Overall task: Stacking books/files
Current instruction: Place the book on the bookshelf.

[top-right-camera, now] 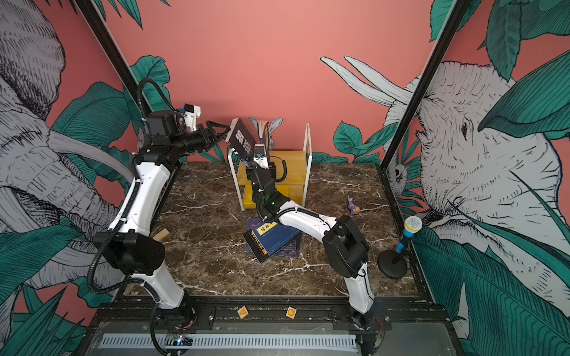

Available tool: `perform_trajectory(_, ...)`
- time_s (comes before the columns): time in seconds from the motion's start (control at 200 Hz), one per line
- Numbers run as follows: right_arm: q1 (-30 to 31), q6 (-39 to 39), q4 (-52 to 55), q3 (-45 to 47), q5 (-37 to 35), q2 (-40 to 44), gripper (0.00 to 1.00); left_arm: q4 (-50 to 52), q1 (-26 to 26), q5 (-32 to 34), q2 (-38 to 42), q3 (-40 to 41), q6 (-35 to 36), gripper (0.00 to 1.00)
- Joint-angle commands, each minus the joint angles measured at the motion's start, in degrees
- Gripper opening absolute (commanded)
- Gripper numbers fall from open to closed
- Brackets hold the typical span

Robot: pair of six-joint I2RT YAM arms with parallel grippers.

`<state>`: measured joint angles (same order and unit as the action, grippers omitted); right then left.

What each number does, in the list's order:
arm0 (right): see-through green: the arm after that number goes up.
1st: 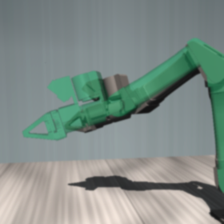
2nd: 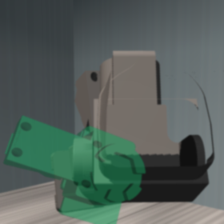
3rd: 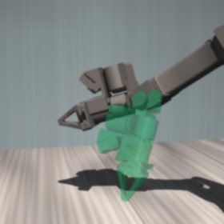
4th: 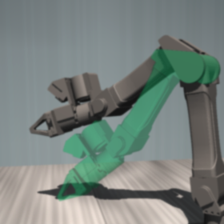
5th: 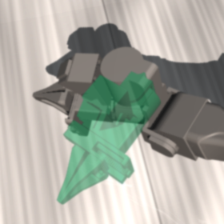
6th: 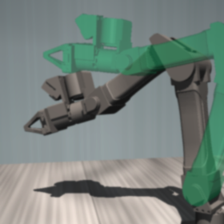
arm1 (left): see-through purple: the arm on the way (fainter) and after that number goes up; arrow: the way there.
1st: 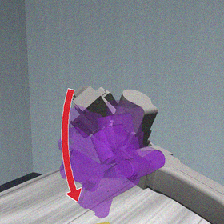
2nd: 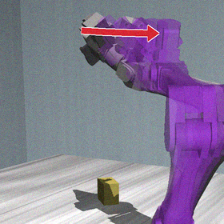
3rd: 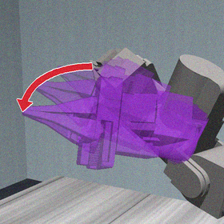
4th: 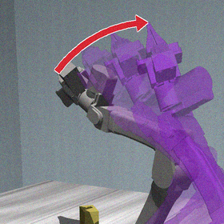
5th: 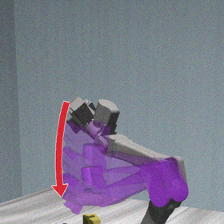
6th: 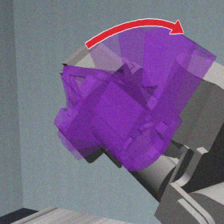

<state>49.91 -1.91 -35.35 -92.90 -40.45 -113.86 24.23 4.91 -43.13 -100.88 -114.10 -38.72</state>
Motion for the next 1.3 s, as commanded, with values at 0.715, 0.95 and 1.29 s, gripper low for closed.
perform_trajectory(0.715,-0.16,-3.10,-8.72,6.74,4.28,0.57,0.30,-2.78,0.44,-1.60,-0.39,1.49,-1.62,0.74)
perform_trajectory(0.95,-0.34,-2.57,-6.95,5.38,6.12,-0.11,0.30,-2.95,0.41,-1.70,-0.40,1.60,-1.77,0.75)
perform_trajectory(1.29,-0.43,-1.95,-5.89,6.67,10.24,2.29,0.43,-2.82,0.52,-1.66,-0.37,1.67,-1.51,0.76)
